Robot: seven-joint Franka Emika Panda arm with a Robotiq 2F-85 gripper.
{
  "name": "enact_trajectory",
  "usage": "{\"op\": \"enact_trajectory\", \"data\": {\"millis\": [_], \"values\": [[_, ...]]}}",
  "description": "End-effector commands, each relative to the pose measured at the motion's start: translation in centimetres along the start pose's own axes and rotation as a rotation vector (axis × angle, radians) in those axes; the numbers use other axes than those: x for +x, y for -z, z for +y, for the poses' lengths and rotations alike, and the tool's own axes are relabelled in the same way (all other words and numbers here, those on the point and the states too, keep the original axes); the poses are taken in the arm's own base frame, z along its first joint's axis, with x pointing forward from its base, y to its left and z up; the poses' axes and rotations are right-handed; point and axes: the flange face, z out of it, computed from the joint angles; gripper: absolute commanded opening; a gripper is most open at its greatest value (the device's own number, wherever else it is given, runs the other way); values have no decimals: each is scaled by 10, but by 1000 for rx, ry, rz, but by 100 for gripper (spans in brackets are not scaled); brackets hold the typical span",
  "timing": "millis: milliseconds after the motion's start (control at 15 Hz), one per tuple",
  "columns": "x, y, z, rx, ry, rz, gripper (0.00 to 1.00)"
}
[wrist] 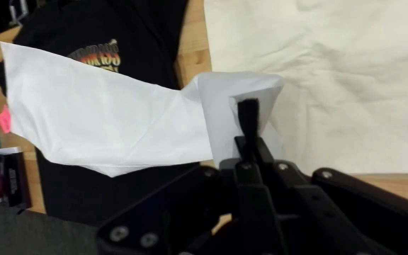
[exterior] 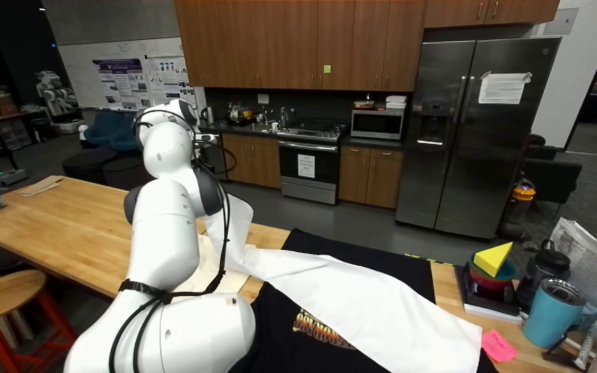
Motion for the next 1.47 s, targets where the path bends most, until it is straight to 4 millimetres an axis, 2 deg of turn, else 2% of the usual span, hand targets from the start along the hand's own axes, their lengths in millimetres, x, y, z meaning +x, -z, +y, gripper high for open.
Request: {"op": "enact_trajectory", "data": {"millis": [0,267,533,667,933,1200,1400], "values": [[35,-9,2,165,99,-27,1],[67,-41,-3,272,273,-98,1],[84,-84,-9,325,452,-220,1],[92,-112,-12,332,529,-289,1],[103,-155,-22,295,593,-340,1],[101,-164,-34,271,644,-323,1],[95,-148,-39,273,624,-275,1]]}}
